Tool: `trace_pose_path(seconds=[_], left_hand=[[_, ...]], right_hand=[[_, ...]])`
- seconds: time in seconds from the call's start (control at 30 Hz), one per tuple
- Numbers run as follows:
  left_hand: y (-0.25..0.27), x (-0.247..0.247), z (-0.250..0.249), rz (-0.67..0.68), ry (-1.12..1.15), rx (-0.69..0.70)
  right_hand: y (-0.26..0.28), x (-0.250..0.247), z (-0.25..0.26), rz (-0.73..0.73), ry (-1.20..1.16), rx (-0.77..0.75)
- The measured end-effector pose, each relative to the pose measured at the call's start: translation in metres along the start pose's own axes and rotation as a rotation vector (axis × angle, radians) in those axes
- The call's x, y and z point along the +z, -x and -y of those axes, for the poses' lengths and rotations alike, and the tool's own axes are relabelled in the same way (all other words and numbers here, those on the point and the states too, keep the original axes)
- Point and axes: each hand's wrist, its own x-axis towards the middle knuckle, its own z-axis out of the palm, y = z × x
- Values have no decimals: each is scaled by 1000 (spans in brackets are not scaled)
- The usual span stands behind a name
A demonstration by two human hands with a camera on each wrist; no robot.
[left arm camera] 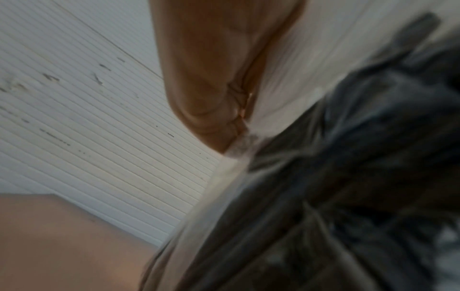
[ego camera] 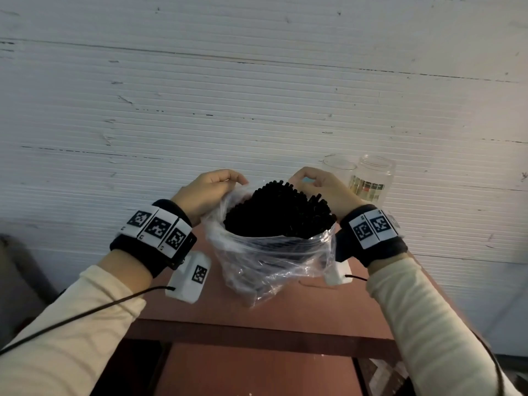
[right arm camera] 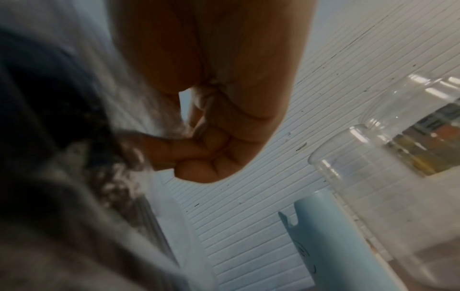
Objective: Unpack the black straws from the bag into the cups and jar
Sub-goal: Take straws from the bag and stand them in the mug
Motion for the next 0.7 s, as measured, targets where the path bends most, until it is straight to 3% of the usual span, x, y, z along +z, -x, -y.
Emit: trace_pose_path(seconds=[0.07, 0.17, 0.33, 0.4, 0.5, 0.7], left_hand=[[6, 0, -3, -17, 65, -13], [15, -5, -5, 91, 227, -91], [28, -6, -4, -1, 59, -58], [34, -8, -1, -77, 67, -57], [46, -11, 1, -124, -19, -90], [66, -13, -6, -85, -67, -188]], right_hand=[[9, 0, 3, -60, 52, -15], [27, -2, 10, -149, 71, 1], [65, -9, 19, -268, -44, -65], [79, -8, 23, -246, -81, -82], [94, -1, 24, -103, -54, -62], [100, 11, 29, 34, -156, -35]])
